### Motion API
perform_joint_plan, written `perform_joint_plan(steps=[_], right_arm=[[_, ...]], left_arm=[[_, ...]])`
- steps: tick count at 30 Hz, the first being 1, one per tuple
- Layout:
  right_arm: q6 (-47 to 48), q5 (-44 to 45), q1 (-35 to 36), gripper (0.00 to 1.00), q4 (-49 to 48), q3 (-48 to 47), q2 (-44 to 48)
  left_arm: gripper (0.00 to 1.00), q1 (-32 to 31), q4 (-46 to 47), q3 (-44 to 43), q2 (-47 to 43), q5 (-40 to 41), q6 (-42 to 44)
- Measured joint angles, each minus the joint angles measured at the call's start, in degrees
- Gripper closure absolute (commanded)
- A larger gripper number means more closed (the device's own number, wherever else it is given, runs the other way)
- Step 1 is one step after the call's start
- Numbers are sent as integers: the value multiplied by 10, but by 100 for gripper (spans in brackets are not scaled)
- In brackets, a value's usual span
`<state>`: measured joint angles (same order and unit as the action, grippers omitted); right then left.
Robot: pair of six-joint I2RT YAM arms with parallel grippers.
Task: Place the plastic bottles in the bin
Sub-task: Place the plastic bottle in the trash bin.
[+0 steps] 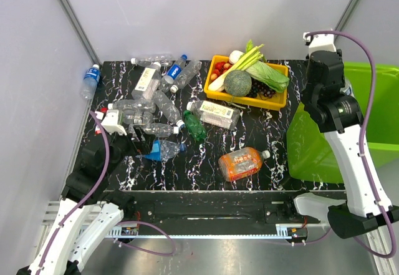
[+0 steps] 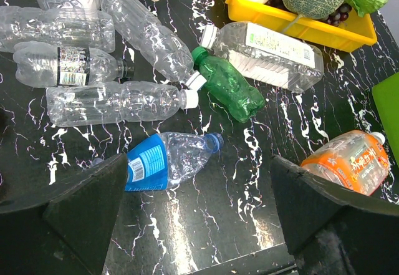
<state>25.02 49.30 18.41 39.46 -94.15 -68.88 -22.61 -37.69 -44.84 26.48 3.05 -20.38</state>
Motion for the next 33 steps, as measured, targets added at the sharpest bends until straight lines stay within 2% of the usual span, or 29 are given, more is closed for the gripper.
perform_joint_plan(steps=[3, 6, 10, 26, 33], right_arm=[[-27, -9, -14, 77, 10, 20, 20], [-51, -12, -22, 61, 25, 21, 21], [-81, -18, -24, 45, 48, 21, 19], [-133, -63, -25, 31, 169, -50, -13], [-148, -167, -26, 21, 209, -155, -48]], left_arm=[[1, 0, 0, 0, -1, 2, 0], [1, 0, 0, 0, -2, 2, 0], [1, 0, 0, 0, -3, 6, 0], [1, 0, -1, 0, -20, 21, -3], [1, 0, -1, 0, -20, 22, -3]])
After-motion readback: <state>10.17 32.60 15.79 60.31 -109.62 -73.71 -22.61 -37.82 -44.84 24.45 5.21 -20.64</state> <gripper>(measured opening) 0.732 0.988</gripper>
